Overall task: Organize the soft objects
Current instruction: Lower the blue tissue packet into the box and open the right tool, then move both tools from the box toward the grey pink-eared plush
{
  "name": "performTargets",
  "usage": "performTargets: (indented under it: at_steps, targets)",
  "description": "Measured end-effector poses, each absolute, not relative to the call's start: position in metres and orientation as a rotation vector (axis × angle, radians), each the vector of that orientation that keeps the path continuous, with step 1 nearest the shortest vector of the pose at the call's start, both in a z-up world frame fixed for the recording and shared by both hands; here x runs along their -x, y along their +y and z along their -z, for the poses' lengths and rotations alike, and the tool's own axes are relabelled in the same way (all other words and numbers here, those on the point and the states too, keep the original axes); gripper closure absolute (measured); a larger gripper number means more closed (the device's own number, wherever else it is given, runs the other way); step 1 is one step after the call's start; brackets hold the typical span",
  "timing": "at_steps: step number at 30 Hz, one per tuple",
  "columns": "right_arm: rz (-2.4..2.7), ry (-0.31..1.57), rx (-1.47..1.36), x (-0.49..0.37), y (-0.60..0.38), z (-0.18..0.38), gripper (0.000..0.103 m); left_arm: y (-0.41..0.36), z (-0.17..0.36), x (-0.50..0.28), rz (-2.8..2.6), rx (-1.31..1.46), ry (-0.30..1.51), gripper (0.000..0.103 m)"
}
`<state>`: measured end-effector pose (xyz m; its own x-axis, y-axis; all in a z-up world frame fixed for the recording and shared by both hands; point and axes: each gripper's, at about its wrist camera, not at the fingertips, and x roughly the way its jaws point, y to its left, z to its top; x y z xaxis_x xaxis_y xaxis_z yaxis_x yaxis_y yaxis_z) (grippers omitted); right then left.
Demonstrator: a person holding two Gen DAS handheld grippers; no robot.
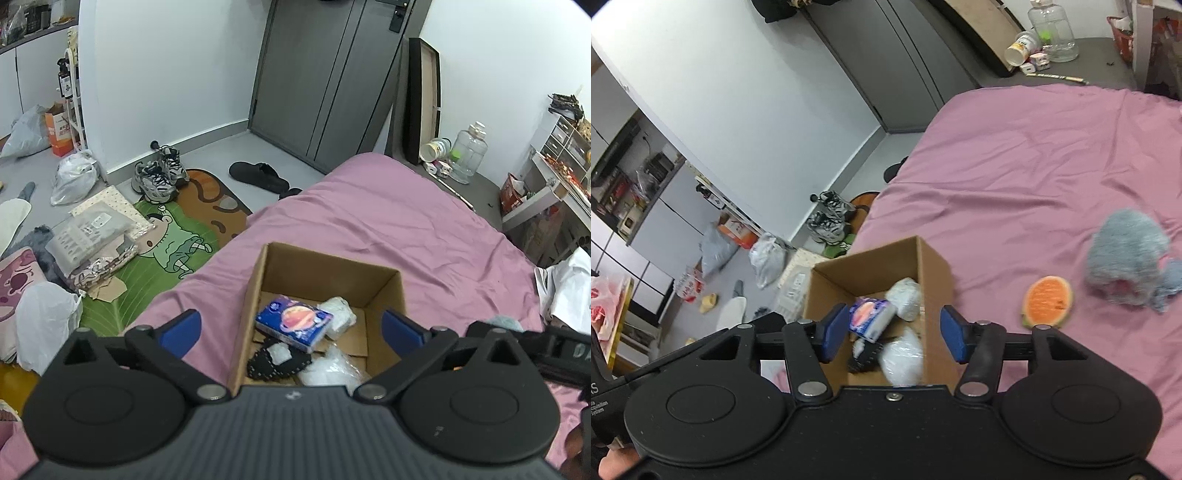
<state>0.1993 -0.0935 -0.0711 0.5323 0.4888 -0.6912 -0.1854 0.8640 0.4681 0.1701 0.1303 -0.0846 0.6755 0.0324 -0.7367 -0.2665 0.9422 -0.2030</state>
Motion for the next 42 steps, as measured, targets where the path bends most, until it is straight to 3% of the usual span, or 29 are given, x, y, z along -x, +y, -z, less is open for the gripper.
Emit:
performTargets:
  at_steps: [5,7,12,30,42]
  targets:
    - [-0.399,0.882,-0.297,-0.193,-0.114,0.048,0.028,0.108,0.078,-0.164,-0.122,0.313,0.807,0.0]
    - [-0.403,0.864,-0.284,-0.19,-0.123,0.04,0.016,0.097,0.073,-0.162,-0.113,0.293,0.793,0.0]
    - [-0.405,0.821,-0.232,-0.182,-0.142,0.026,0.008,0.072,0.066,-0.156,-0.1,0.251,0.775,0.0]
    - [-0.366,0.788,-0.185,-0.184,-0.231,0.007,0.006,0.005,0.042,-0.162,-0.007,0.255,0.815,0.0]
    - [-0.339,0.792,-0.313,-0.195,-0.273,0.034,0.006,-0.031,0.05,-0.178,-0.019,0.187,0.84,0.0]
